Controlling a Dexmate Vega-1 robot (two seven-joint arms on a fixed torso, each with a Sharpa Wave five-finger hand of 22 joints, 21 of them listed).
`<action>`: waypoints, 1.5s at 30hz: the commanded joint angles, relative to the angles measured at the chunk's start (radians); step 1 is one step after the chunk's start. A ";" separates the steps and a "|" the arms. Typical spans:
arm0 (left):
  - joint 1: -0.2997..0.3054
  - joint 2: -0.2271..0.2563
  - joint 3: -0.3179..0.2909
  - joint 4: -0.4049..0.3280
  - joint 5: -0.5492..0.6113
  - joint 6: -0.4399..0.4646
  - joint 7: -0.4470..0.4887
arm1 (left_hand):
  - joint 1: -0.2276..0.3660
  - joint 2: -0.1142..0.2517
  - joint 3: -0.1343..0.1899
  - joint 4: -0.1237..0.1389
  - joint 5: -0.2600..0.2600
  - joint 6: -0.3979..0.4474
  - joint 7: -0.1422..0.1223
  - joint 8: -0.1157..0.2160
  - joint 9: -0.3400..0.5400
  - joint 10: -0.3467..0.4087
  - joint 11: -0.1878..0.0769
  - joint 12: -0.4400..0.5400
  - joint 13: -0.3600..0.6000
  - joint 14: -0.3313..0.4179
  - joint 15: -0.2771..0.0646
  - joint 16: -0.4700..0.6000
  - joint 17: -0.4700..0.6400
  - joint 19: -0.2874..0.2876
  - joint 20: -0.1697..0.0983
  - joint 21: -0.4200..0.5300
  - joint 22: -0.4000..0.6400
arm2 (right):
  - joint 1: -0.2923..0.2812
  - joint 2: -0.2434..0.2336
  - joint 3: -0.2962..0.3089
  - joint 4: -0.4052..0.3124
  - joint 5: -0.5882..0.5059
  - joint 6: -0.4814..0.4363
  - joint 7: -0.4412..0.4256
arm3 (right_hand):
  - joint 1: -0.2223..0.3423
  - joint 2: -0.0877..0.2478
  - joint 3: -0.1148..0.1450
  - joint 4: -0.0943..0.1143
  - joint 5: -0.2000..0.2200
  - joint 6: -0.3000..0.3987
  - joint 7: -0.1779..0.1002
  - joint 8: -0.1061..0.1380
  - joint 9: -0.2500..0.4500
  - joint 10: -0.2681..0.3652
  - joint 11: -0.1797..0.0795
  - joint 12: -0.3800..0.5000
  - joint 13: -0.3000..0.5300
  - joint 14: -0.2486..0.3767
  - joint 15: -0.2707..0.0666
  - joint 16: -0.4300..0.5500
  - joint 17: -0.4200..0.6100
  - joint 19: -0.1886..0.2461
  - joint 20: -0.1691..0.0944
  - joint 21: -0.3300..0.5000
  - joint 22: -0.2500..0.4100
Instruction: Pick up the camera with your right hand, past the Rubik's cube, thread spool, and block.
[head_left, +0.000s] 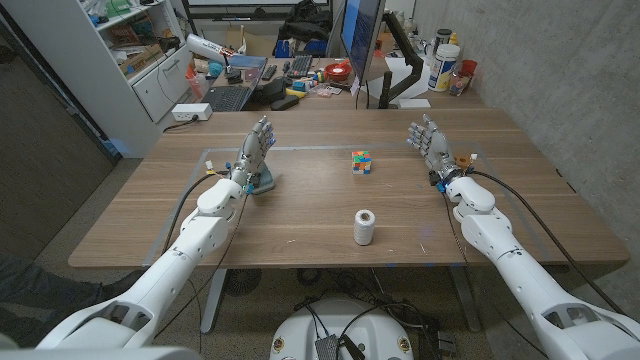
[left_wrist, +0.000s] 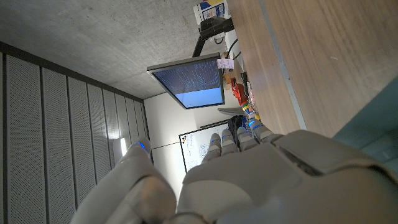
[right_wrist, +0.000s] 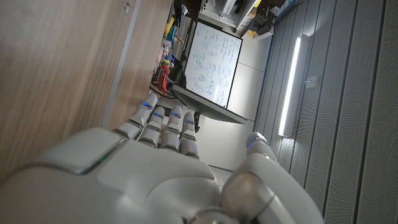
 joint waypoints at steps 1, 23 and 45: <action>-0.008 -0.051 -0.056 0.030 0.020 0.010 -0.029 | 0.010 0.000 -0.001 -0.001 0.008 0.000 -0.009 0.006 0.005 -0.001 0.001 0.003 0.003 -0.002 -0.010 0.004 0.002 -0.023 -0.055 -0.002 0.003 | -0.016 0.044 0.054 -0.024 -0.129 -0.027 0.041 | 0.013 0.001 0.006 -0.006 0.004 0.009 -0.003 0.006 0.003 0.010 0.000 0.000 0.005 0.011 0.001 0.002 0.003 0.012 -0.031 -0.005 0.005; -0.010 -0.059 -0.077 0.045 0.026 0.016 -0.055 | 0.012 0.004 -0.007 -0.001 0.010 0.004 -0.009 0.006 0.005 0.002 0.001 0.004 0.004 0.001 -0.007 0.004 0.003 -0.019 -0.046 -0.013 0.004 | -0.044 0.048 0.083 -0.077 -0.180 -0.024 0.051 | 0.034 0.010 0.011 -0.017 0.004 0.009 -0.006 0.006 0.002 0.014 -0.002 -0.002 0.005 0.013 -0.001 -0.002 0.001 0.016 -0.029 -0.019 0.005; -0.029 -0.066 -0.076 0.066 0.031 0.019 -0.071 | 0.015 0.007 -0.011 -0.001 0.012 0.011 -0.006 0.007 0.005 0.002 0.003 0.003 0.004 0.003 -0.003 0.004 0.003 -0.017 -0.041 -0.022 0.004 | -0.122 0.008 0.107 -0.202 -0.214 -0.027 0.035 | 0.042 0.013 0.011 -0.023 0.001 0.010 -0.009 0.005 0.002 0.018 0.000 -0.003 0.005 0.016 -0.002 -0.003 0.002 0.023 -0.026 -0.033 0.006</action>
